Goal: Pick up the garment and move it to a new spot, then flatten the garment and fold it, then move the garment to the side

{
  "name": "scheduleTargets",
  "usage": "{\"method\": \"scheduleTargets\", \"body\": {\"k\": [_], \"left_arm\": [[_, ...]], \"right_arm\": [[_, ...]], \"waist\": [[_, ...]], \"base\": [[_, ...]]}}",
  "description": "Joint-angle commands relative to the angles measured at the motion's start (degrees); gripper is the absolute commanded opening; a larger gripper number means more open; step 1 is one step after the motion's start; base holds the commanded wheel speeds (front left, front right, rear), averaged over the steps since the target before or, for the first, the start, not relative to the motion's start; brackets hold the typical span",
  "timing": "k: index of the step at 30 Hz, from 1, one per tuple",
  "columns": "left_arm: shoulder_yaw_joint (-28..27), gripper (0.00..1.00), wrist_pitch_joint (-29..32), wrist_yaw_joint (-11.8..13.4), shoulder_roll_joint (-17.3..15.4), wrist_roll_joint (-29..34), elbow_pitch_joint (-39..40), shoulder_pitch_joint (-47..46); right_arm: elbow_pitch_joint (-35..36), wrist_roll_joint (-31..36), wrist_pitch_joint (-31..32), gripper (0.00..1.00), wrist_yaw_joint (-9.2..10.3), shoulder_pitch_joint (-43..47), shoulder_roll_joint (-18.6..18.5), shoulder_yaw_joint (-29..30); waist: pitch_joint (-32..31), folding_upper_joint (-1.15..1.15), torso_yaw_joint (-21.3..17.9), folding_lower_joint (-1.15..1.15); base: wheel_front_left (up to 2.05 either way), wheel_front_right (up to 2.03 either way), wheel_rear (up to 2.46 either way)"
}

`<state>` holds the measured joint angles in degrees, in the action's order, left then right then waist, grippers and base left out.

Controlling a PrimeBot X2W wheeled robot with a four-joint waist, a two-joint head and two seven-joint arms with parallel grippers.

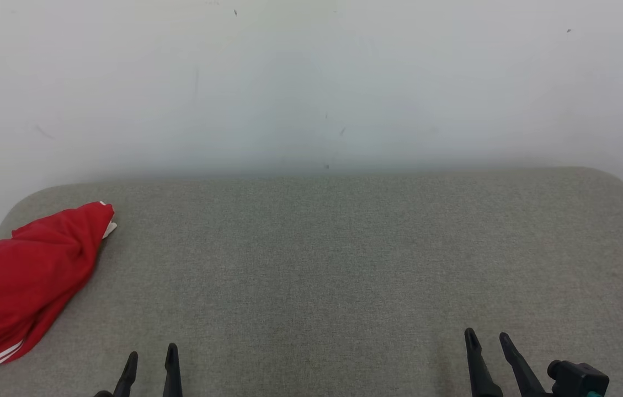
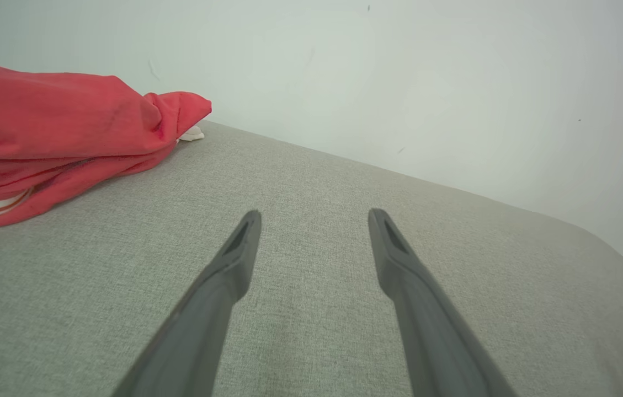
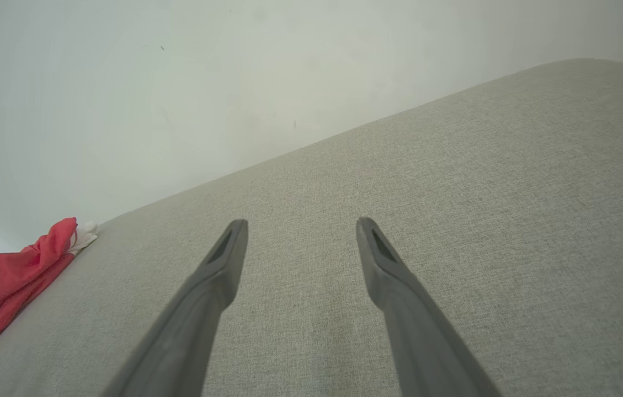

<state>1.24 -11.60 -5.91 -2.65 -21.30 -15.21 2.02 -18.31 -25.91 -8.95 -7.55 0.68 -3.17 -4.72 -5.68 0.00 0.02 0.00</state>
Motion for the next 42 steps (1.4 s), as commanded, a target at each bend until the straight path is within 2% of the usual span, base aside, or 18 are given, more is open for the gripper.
{"method": "scheduleTargets", "body": {"k": [1,29,42], "left_arm": [[0.2,1.0,-0.7,-0.1,-0.3,1.8,0.0,0.1],[1.3,1.0,-3.7,0.7,-0.3,11.5,-0.1,1.3],[1.3,1.0,-3.7,0.7,-0.3,11.1,-0.6,1.0]], "right_arm": [[0.2,1.8,-0.5,1.0,0.09,0.3,-0.4,-0.3],[0.1,11.9,-2.3,1.0,0.12,1.5,-0.2,-1.9],[0.2,11.8,-2.1,1.0,0.12,1.7,-0.1,-1.7]], "waist": [[-0.1,0.0,-0.1,0.0],[-1.7,0.0,-0.4,0.0],[-1.5,0.0,0.0,0.0]], "base": [[0.0,0.0,0.0],[0.0,0.0,0.0],[0.0,0.0,0.0]]}}
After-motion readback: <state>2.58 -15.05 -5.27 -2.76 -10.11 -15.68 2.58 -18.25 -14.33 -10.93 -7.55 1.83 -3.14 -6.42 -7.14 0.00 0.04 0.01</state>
